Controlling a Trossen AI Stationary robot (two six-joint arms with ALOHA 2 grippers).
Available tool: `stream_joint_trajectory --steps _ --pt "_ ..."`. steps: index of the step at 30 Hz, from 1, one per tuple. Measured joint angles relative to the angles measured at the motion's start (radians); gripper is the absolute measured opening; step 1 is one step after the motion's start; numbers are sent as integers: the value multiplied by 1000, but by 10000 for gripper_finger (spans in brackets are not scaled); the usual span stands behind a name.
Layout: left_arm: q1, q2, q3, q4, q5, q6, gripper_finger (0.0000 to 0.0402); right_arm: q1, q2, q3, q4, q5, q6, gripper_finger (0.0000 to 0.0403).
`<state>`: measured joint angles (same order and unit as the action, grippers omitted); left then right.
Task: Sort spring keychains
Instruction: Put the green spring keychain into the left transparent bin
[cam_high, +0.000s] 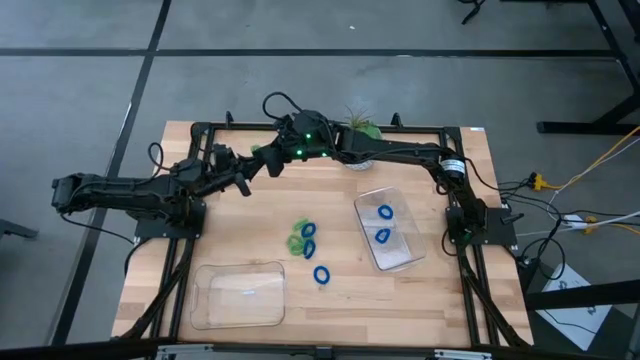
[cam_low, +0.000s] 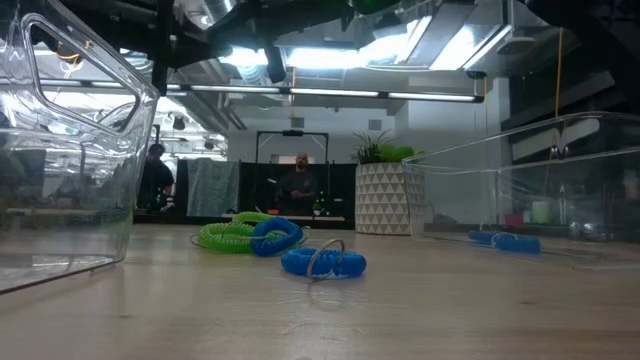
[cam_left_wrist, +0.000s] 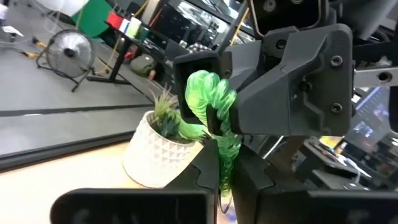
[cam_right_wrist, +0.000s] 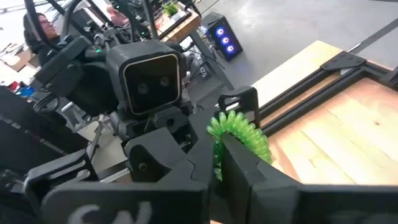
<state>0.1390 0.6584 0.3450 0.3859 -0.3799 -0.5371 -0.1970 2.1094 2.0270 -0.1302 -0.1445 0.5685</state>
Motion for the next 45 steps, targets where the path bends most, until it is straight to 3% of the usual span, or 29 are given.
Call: stream_joint_trajectory --steps 11,17,22,31,37,45 --pt "-1 -1 0 -52 111 -87 12 -28 0 0 -20 -256 -26 79" --pt "-2 -1 0 -53 205 -139 12 -42 0 0 -44 -464 -35 92" --pt "-3 -7 0 -63 262 -167 12 -48 -17 2 -140 -413 -79 92" --pt "-43 -52 -1 -106 262 -187 12 -51 -87 0 -308 -272 -164 93" --pt "-91 -75 0 -105 275 -186 12 -55 -110 0 -437 -265 -201 93" --pt "-168 -75 0 -105 430 -236 12 -55 -126 1 -517 -321 -244 93"
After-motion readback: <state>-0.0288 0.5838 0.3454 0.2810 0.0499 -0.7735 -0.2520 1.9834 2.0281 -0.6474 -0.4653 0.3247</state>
